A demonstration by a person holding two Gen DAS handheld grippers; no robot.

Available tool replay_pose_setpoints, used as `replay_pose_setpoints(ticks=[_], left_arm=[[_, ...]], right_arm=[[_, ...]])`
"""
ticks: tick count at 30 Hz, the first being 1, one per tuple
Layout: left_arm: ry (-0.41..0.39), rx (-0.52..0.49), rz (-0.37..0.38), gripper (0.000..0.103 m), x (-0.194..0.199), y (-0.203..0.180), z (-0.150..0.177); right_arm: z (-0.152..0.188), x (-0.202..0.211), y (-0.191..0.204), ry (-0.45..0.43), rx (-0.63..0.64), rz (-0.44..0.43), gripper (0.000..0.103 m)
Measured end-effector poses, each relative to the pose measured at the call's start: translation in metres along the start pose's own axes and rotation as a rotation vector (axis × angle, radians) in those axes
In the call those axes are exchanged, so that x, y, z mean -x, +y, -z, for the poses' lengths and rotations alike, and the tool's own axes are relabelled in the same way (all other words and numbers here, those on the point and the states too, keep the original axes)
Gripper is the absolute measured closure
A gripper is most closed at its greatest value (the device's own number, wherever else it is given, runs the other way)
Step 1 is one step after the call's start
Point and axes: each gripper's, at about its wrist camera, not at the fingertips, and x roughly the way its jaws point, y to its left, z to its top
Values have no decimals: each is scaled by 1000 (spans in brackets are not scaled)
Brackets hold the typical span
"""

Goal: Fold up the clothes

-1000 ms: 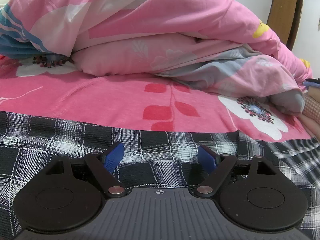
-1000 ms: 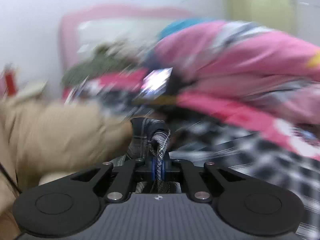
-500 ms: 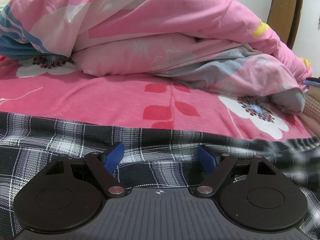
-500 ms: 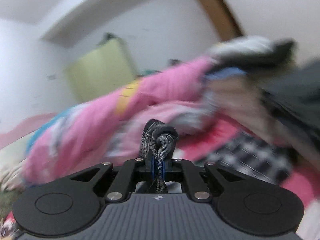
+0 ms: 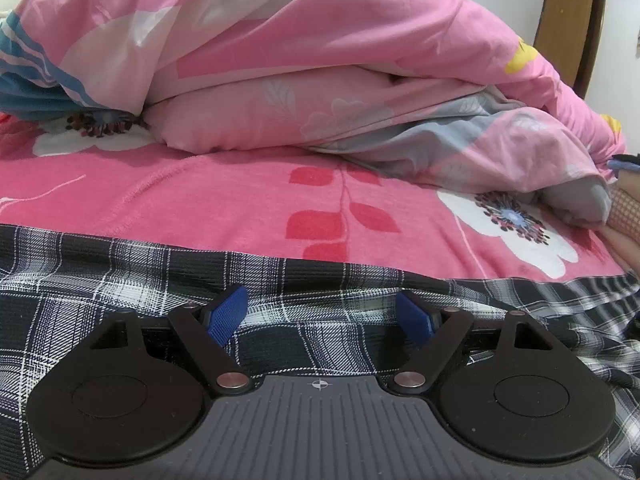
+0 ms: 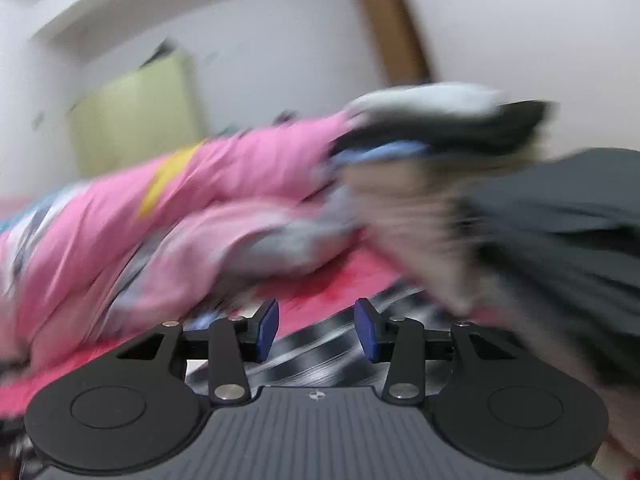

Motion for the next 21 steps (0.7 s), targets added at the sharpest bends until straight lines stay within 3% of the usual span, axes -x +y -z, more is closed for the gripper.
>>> replay_pose_setpoints(ticks=[3, 5, 7, 8, 9, 10, 11, 14, 19, 21], left_arm=[[0, 1, 1, 21, 0, 0, 0], [1, 1, 2, 21, 0, 0, 0], [1, 2, 3, 20, 0, 0, 0], [1, 2, 4, 20, 0, 1, 0], [1, 3, 5, 20, 0, 1, 0], [0, 3, 5, 20, 0, 1, 0], [0, 4, 5, 20, 0, 0, 0], [0, 3, 5, 20, 0, 0, 0], [0, 4, 4, 19, 0, -1, 0], [-1, 5, 4, 19, 0, -1, 0]], right_arm=[[6, -34, 32, 164, 138, -66, 40], [17, -55, 57, 270, 262, -79, 40], [31, -72, 74, 323, 400, -34, 41], [36, -78, 77, 344, 429, -22, 52], [39, -83, 75, 365, 428, -21, 82], [41, -87, 72, 386, 427, -20, 97], [40, -87, 68, 381, 404, -19, 98], [16, -54, 53, 232, 315, -8, 98], [-22, 32, 22, -54, 210, -64, 98], [-22, 61, 4, -105, 185, -51, 97]])
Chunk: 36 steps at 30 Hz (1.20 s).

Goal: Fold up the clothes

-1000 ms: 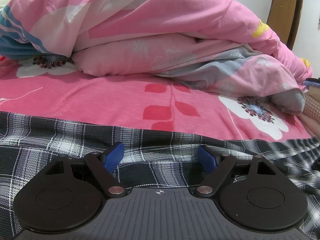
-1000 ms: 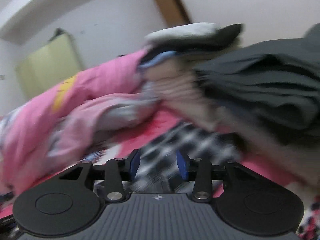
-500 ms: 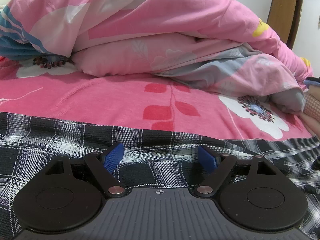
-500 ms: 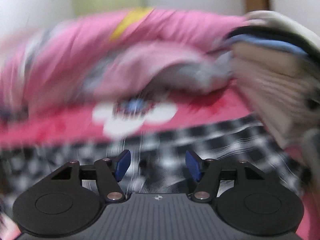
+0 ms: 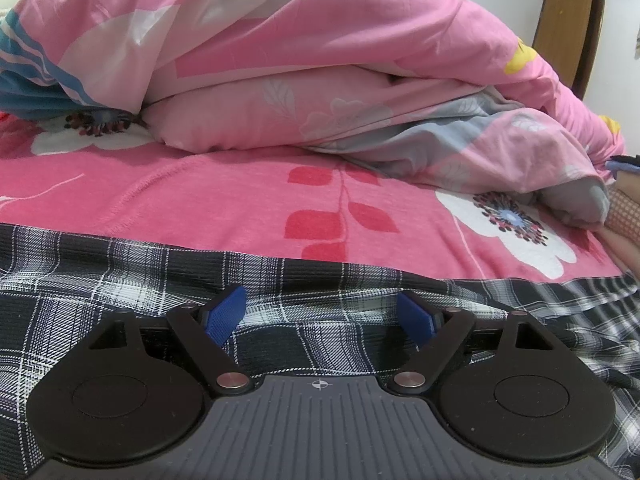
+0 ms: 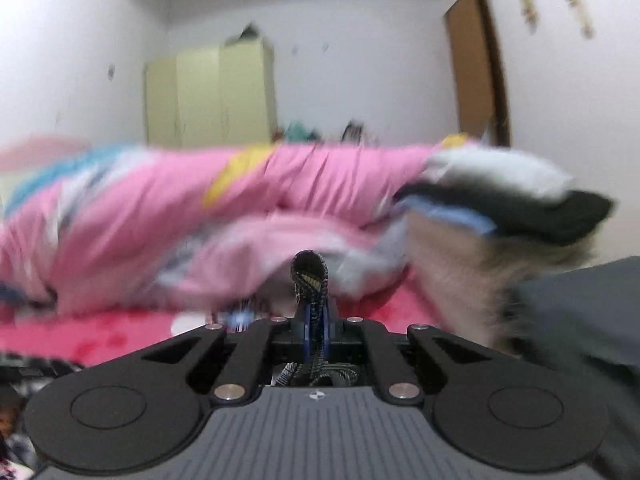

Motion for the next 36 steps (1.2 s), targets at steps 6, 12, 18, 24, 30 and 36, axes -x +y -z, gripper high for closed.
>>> replay_pose_setpoints(ticks=[6, 12, 18, 24, 30, 36], left_arm=[[-1, 2, 0, 19, 0, 0, 0], [-1, 0, -2, 19, 0, 0, 0], [-2, 1, 0, 19, 1, 1, 0], [1, -2, -2, 19, 0, 1, 1], [6, -10, -3, 17, -1, -1, 0], [7, -13, -5, 17, -1, -2, 0]], right_arm=[[36, 54, -28, 77, 23, 247, 70], [30, 72, 0, -55, 148, 279, 47], [21, -27, 33, 201, 246, -118, 49], [43, -116, 44, 474, 429, -253, 59], [56, -146, 43, 622, 526, -318, 60], [55, -144, 50, 658, 557, -328, 103]])
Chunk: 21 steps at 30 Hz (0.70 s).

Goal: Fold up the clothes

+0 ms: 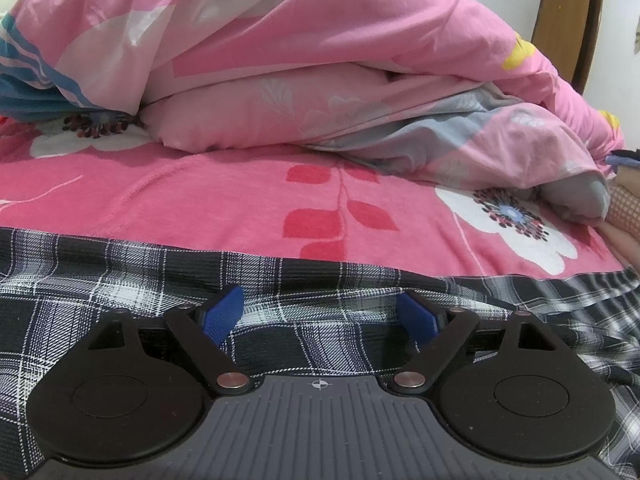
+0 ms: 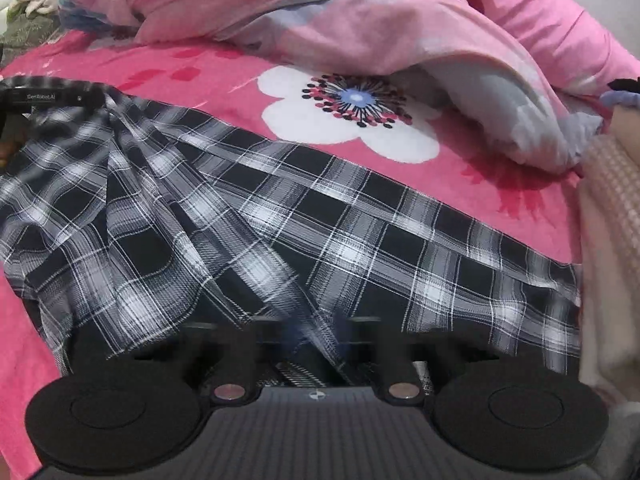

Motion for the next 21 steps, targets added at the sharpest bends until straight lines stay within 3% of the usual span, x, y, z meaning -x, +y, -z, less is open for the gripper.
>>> replay_pose_setpoints(ticks=[3, 10, 21], left_arm=[[-2, 0, -1, 17, 0, -1, 0], [-2, 4, 1, 17, 0, 0, 0], [-2, 4, 0, 17, 0, 0, 0]], right_arm=[[-10, 7, 8, -19, 63, 61, 103], [-54, 24, -16, -96, 92, 199, 103], [-88, -26, -41, -47, 142, 283, 103]])
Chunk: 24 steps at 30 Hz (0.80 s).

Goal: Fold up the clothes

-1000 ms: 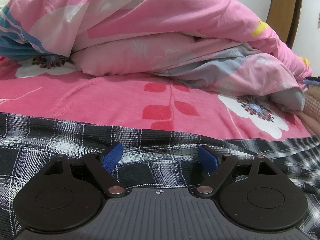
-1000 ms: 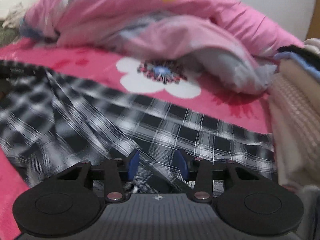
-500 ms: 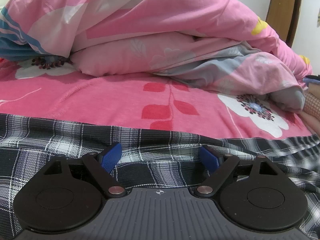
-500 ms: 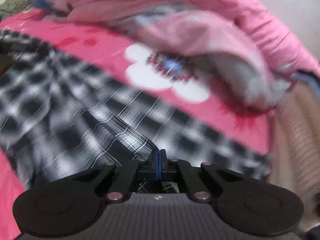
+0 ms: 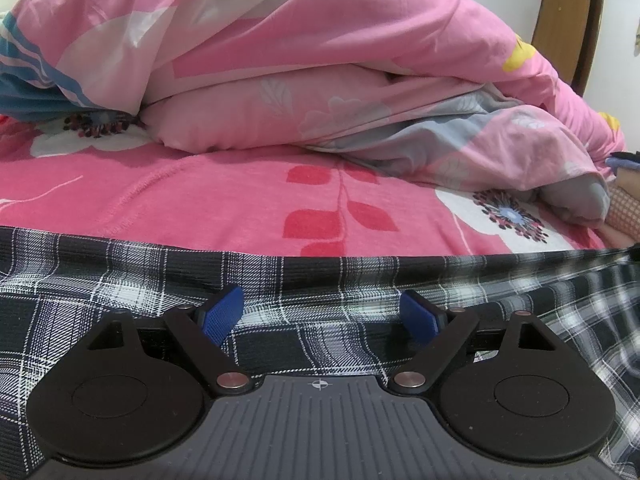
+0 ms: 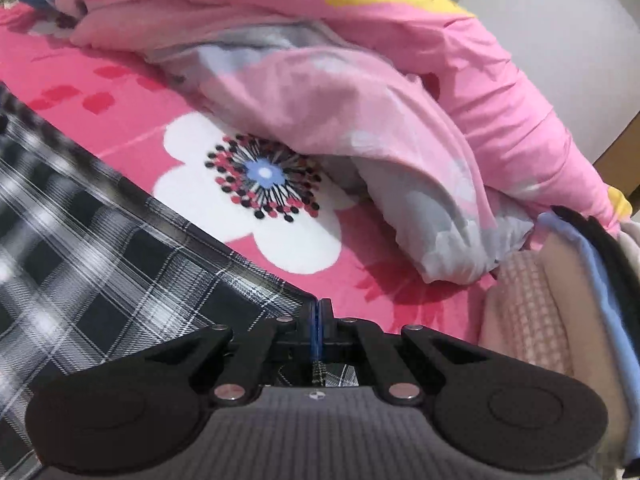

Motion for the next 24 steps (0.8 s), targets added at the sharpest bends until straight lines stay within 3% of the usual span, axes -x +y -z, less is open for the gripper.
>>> replay_pose_setpoints(ticks=[9, 15, 19, 21, 24], left_arm=[[1, -2, -2, 17, 0, 0, 0], [3, -6, -4, 17, -1, -1, 0], [3, -8, -5, 16, -1, -1, 0], [3, -10, -7, 16, -1, -1, 0], [4, -12, -9, 16, -1, -1, 0]], right_arm=[[10, -55, 6, 76, -12, 14, 103], [27, -67, -19, 82, -163, 100, 102], [42, -40, -58, 7, -371, 115, 99], [53, -13, -76, -66, -462, 100, 83], [72, 19, -92, -120, -536, 91, 77]])
